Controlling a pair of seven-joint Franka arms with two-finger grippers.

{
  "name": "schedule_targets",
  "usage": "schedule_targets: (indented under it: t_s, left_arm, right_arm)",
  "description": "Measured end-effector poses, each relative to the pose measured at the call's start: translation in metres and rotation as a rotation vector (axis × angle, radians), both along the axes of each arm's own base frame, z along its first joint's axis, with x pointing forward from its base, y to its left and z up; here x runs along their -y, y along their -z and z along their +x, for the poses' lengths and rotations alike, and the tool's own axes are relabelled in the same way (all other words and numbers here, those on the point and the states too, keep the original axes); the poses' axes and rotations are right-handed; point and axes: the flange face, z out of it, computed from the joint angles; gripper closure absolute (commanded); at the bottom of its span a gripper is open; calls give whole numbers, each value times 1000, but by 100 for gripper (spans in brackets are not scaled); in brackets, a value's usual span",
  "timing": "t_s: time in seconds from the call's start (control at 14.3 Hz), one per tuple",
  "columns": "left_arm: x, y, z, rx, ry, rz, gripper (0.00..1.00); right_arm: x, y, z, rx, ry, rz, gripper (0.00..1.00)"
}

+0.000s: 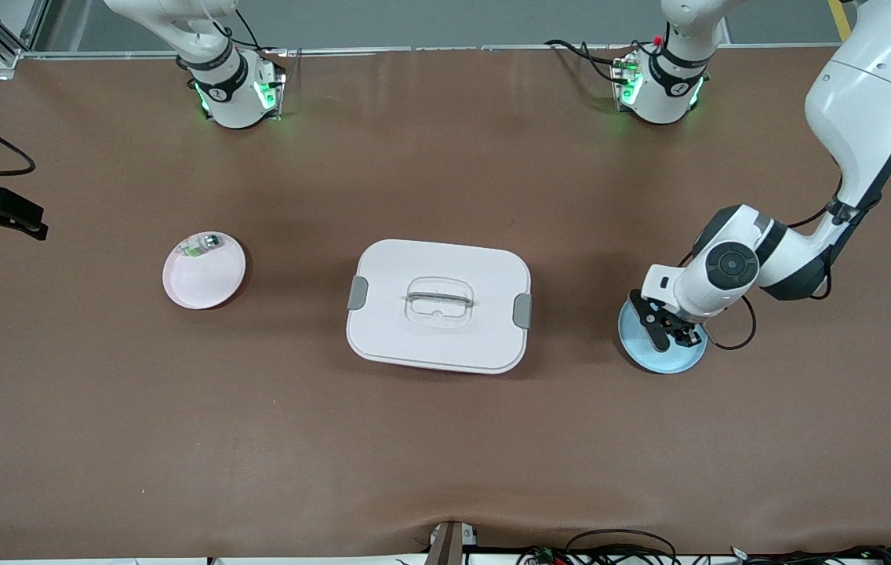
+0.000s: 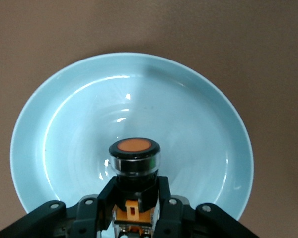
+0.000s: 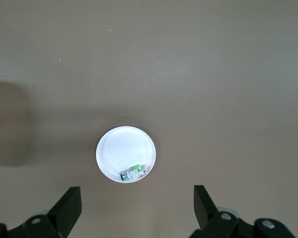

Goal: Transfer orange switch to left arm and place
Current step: 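Open the left gripper to release the switch onto the plate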

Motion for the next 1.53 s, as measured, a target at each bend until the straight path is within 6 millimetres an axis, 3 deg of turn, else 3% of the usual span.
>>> schedule_targets:
  t_s: [0.21, 0.56, 0.84, 1.05, 1.53]
  left_arm:
    - [-2, -19, 19, 27, -39, -3, 0]
    - [17, -86, 51, 10, -242, -16, 0]
    - [61, -145, 65, 25, -487, 7, 0]
    - [95, -189, 65, 56, -600, 43, 0]
    - [91, -245, 70, 28, -776, -50, 0]
  right_arm:
    - [0, -1, 0, 4, 0, 1, 0]
    - [-1, -5, 4, 41, 7, 54, 0]
    - [11, -5, 1, 64, 29, 74, 0]
    - [10, 0, -14, 76, 31, 85, 0]
    - [2, -3, -24, 89, 18, 89, 0]
